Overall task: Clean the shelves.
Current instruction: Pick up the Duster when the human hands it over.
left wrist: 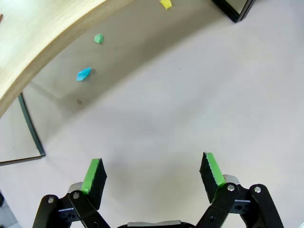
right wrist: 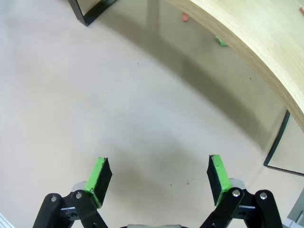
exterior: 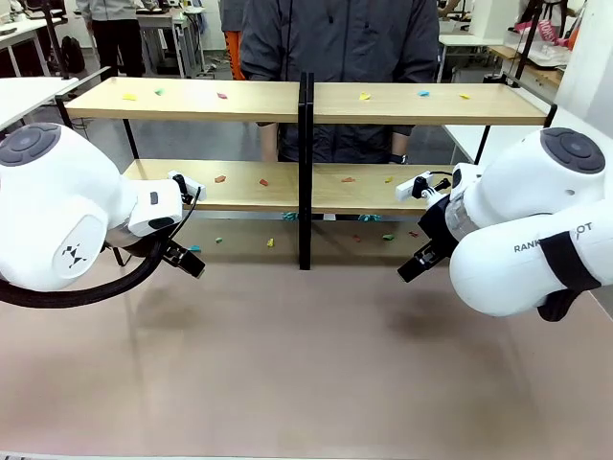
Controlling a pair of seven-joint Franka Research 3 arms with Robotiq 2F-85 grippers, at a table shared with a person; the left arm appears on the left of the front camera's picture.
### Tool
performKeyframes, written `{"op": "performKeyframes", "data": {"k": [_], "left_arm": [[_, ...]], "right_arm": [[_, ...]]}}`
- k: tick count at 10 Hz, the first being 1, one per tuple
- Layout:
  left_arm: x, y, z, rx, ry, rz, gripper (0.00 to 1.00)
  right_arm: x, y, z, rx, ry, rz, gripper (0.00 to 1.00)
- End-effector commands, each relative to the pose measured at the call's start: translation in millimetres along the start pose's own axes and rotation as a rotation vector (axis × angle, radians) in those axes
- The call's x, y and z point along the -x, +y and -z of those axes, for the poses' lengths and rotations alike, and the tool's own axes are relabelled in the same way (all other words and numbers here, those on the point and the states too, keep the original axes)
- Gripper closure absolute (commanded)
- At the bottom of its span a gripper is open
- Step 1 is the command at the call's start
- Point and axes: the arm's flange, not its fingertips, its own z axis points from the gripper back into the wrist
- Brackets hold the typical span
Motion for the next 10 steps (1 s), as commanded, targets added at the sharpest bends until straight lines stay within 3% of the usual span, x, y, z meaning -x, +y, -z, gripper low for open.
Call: {"op": "performKeyframes", "data": {"k": [1,3,4,8,10], "left_arm": [[0,0,0,0.000,0.000,0.001,0.00],[0,0,0,0.000,0.000,0.001,0.00],[0,0,0,0.000,0.000,0.000,0.00],[58,35,-174,0.105,-0.207,0.115,0.00],[99,36,-248,0.214,-0.438,0.190,0.00]], "right_arm": [[0,0,0,0.000,-0.001,0.000,0.00],[0,0,0,0.000,0.000,0.000,0.00],[-3,7,-14,-0.017,-0.009,-0.066,0.00],[50,-36,-149,-0.081,-0.145,-0.089,0.00],[82,-57,-217,-0.056,-0.219,-0.129,0.00]]}}
